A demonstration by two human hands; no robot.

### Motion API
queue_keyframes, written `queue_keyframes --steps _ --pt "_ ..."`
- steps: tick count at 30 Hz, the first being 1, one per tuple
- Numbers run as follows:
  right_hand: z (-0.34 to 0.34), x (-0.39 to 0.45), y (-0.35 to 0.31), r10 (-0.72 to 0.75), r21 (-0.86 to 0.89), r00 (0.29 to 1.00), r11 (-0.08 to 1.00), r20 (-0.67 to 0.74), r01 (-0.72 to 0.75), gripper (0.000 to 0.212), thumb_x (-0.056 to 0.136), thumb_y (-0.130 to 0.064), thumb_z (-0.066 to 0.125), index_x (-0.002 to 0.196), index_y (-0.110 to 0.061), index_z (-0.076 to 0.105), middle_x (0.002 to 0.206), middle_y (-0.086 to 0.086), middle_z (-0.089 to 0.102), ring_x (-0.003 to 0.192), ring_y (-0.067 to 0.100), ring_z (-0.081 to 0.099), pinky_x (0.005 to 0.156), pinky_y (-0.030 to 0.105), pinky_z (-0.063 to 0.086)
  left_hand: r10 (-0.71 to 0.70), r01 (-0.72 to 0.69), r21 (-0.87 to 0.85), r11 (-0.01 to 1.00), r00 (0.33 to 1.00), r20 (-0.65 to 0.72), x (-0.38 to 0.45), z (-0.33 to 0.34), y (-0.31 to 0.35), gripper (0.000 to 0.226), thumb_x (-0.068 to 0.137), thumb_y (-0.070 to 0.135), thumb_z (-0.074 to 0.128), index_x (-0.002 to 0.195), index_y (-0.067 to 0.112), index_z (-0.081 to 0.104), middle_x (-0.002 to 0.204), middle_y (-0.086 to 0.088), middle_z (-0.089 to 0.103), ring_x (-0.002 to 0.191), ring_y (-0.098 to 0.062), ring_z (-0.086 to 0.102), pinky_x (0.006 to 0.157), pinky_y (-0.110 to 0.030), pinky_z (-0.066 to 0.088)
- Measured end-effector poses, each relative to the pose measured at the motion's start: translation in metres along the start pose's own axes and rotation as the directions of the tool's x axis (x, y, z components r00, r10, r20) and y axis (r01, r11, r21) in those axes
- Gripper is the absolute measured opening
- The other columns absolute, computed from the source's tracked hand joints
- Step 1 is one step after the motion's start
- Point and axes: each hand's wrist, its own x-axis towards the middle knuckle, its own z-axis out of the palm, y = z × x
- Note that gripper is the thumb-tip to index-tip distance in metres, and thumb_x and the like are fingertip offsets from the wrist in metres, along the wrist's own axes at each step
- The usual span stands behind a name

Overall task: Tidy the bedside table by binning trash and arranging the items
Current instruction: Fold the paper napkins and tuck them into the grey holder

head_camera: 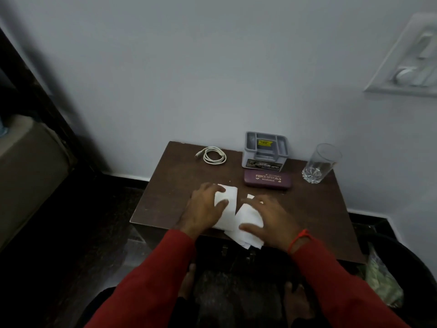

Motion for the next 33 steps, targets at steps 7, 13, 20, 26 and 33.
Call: queue_keyframes --steps 7,13,20,26,33 --pt "0.027 -0.017 0.006 0.052 -0.307 0.981 0.952 0.190 0.009 0.089 0.081 -0.062 0.060 0.154 -0.038 0.015 0.160 0.003 0.017 0.141 0.031 0.025 0.109 0.045 0.030 -0.125 0.042 0.434 0.900 0.978 0.165 -0.016 0.037 0.005 0.075 0.096 0.057 0.054 0.157 0.026 0.024 0.168 -0.014 0.011 0.148 -0.038 0.022 0.118 -0.049 0.025" --pt "0.014 -0.007 0.014 0.018 -0.184 0.995 0.983 0.102 0.001 0.030 0.095 -0.030 0.047 0.121 -0.032 0.061 0.133 -0.006 0.056 0.122 0.021 0.054 0.100 0.036 0.043 -0.046 0.016 0.447 0.895 0.997 0.056 -0.008 0.036 -0.003 0.054 0.100 0.016 0.049 0.152 0.023 0.037 0.153 -0.008 0.043 0.129 -0.034 0.045 0.104 -0.045 0.043" --pt "0.033 -0.009 0.018 0.005 -0.296 0.980 0.953 0.197 0.054 0.107 0.053 -0.089 0.036 0.148 -0.043 0.021 0.154 0.003 0.023 0.135 0.030 0.030 0.106 0.047 0.032 -0.012 0.023 0.126 0.992 0.996 -0.087 0.000 0.029 -0.012 0.045 0.089 -0.003 0.047 0.129 0.010 0.062 0.121 -0.015 0.069 0.112 -0.036 0.064 0.093 -0.045 0.053" --pt "0.052 -0.003 0.020 -0.137 -0.339 0.990 0.931 0.012 0.133 0.054 0.070 -0.047 0.072 0.120 -0.043 0.050 0.129 0.000 0.054 0.109 0.031 0.057 0.086 0.051 0.047 -0.327 0.283 -0.493 0.823 0.945 -0.003 0.008 0.011 0.015 0.023 0.099 0.007 0.041 0.086 0.014 0.057 0.089 -0.007 0.060 0.078 -0.024 0.055 0.059 -0.031 0.043" --pt "0.031 0.005 0.023 -0.063 0.240 0.991 0.967 -0.117 0.089 0.029 0.091 -0.036 0.050 0.104 -0.022 0.072 0.108 0.001 0.071 0.100 0.021 0.064 0.088 0.033 0.047 -0.345 0.474 -0.871 0.132 0.845 0.408 0.010 -0.010 0.029 0.035 0.099 0.039 0.043 0.093 0.014 0.066 0.066 -0.005 0.058 0.049 -0.019 0.049 0.049 -0.025 0.031"
